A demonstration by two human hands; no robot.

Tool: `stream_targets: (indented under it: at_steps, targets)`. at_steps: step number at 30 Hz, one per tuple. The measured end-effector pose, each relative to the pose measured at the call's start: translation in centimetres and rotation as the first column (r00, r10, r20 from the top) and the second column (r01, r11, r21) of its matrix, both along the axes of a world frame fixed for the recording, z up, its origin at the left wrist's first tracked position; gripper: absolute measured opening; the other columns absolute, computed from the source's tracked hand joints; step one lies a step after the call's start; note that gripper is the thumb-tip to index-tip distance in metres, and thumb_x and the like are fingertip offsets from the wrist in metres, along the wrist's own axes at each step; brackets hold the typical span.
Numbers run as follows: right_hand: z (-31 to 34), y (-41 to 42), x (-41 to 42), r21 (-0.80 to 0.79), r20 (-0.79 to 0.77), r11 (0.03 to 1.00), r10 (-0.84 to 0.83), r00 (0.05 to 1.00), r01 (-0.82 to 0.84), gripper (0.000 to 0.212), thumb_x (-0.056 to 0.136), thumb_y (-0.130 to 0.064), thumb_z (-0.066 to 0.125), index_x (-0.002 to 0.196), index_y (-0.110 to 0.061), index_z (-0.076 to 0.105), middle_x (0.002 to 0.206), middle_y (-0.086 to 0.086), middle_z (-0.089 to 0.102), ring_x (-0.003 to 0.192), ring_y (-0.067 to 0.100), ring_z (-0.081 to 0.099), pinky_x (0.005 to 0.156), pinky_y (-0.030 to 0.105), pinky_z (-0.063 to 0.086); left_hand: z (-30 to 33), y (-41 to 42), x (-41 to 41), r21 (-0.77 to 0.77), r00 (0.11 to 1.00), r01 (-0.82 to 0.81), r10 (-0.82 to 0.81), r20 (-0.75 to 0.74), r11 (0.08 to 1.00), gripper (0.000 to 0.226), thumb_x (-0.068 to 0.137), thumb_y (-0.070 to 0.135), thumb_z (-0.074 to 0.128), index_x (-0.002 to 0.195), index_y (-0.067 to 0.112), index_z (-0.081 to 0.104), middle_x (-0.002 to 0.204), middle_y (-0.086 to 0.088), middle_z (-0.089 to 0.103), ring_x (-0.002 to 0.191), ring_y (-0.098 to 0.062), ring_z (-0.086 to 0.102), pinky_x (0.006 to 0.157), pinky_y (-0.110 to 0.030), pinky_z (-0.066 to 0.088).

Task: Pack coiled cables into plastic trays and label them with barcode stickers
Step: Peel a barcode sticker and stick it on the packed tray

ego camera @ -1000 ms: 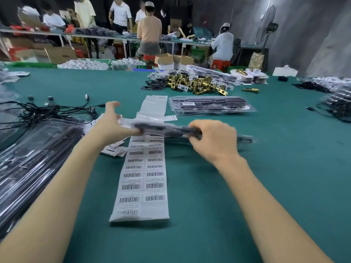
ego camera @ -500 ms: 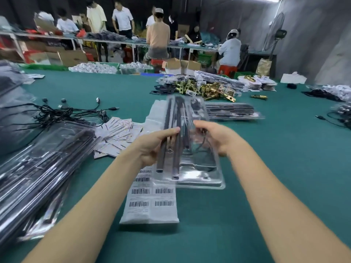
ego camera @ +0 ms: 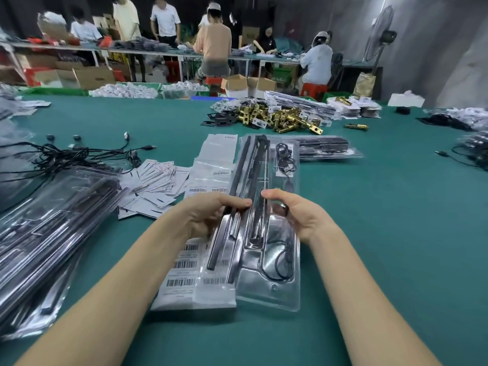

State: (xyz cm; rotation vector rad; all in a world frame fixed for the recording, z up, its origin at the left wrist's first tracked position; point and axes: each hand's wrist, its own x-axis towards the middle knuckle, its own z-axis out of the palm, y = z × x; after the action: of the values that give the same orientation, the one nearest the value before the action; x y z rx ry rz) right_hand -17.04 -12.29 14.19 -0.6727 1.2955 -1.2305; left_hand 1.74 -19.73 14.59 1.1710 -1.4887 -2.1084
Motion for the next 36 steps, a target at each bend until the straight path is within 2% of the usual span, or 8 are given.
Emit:
stream_targets:
  at_steps: [3,6,12,16,23,27,31,36]
  targets:
    - [-0.1,0.0,0.3,0.027,0.082,1.0,-0.007,0.997,0.005,0.004,0.082,-0.009,0.074,0.085,-0.006,0.072,0.073,0.008,0.074,0.057,0.018,0.071,0.046,0.027,0.054,0.1,-0.2,-0.3,-0.049,1.0,0.001,-0.001,-0.003,0.999,0.008,0.072,0.019,0.079,0.069,0.011,0.08,0.079,-0.005,0.074,0.063,-0.015,0.065,0.061,-0.024,0.055]
    - [-0.3,0.0,0.2,0.037,0.11,0.999,0.014,0.994,-0.018,0.007,0.082,-0.01,0.073,0.086,-0.005,0.072,0.076,0.01,0.074,0.061,0.023,0.071,0.053,0.034,0.058,-0.1,-0.1,-0.8,-0.073,1.0,0.017,-0.017,-0.001,0.997,0.02,0.084,0.016,0.073,0.066,0.011,0.08,0.076,-0.006,0.075,0.059,-0.014,0.069,0.051,-0.021,0.054]
    - [-0.3,0.0,0.1,0.005,0.123,1.0,0.007,0.992,-0.008,0.019,0.085,-0.011,0.074,0.102,-0.002,0.071,0.092,0.014,0.076,0.07,0.026,0.074,0.055,0.035,0.059,0.3,0.2,-0.3,-0.08,0.998,0.065,-0.065,0.003,0.995,0.026,0.077,0.027,0.075,0.095,0.009,0.077,0.094,-0.011,0.076,0.075,-0.02,0.072,0.079,-0.036,0.06]
    - [-0.2,-0.1,0.2,-0.062,0.204,0.998,-0.003,0.979,0.016,0.017,0.099,-0.019,0.06,0.088,-0.009,0.068,0.082,0.01,0.073,0.064,0.021,0.071,0.052,0.03,0.058,0.3,0.0,0.0,-0.061,0.999,-0.042,0.041,-0.018,0.997,0.018,0.095,0.022,0.062,0.094,0.006,0.07,0.081,-0.01,0.074,0.063,-0.019,0.071,0.055,-0.028,0.058]
    - [-0.3,0.2,-0.2,-0.058,0.237,0.993,-0.084,0.968,0.101,0.018,0.101,-0.023,0.058,0.091,-0.008,0.064,0.077,0.006,0.07,0.066,0.018,0.071,0.057,0.029,0.06,0.4,-0.6,1.2,-0.189,0.996,-0.073,0.082,0.04,0.979,0.027,0.092,0.027,0.067,0.107,0.005,0.071,0.092,-0.013,0.077,0.069,-0.02,0.073,0.063,-0.032,0.062]
    - [-0.4,0.0,-0.7,-0.037,0.212,0.983,-0.167,0.963,0.179,0.022,0.104,-0.026,0.051,0.101,-0.009,0.066,0.088,0.009,0.07,0.069,0.019,0.071,0.053,0.026,0.058,0.8,-0.8,2.3,-0.186,0.995,-0.012,0.031,0.098,0.982,0.031,0.087,0.037,0.07,0.101,0.009,0.069,0.084,-0.01,0.075,0.062,-0.019,0.07,0.052,-0.029,0.057]
    - [-0.3,-0.1,-0.9,-0.021,0.25,0.976,-0.203,0.947,0.215,0.012,0.097,-0.022,0.062,0.092,-0.011,0.066,0.073,0.002,0.07,0.06,0.014,0.07,0.052,0.026,0.058,1.1,-1.4,3.6,-0.203,0.996,-0.002,0.02,0.091,0.979,0.038,0.077,0.037,0.075,0.106,0.014,0.069,0.094,-0.013,0.074,0.069,-0.021,0.07,0.061,-0.034,0.062]
    - [-0.1,0.0,-0.3,0.005,0.233,0.991,-0.131,0.964,0.133,0.033,0.084,-0.02,0.076,0.113,-0.012,0.064,0.096,0.008,0.068,0.081,0.021,0.068,0.065,0.029,0.062,1.1,-2.2,4.6,-0.449,0.974,-0.031,0.128,0.188,0.893,0.065,0.06,0.045,0.083,0.122,0.034,0.067,0.109,-0.006,0.075,0.1,-0.024,0.071,0.09,-0.039,0.057]
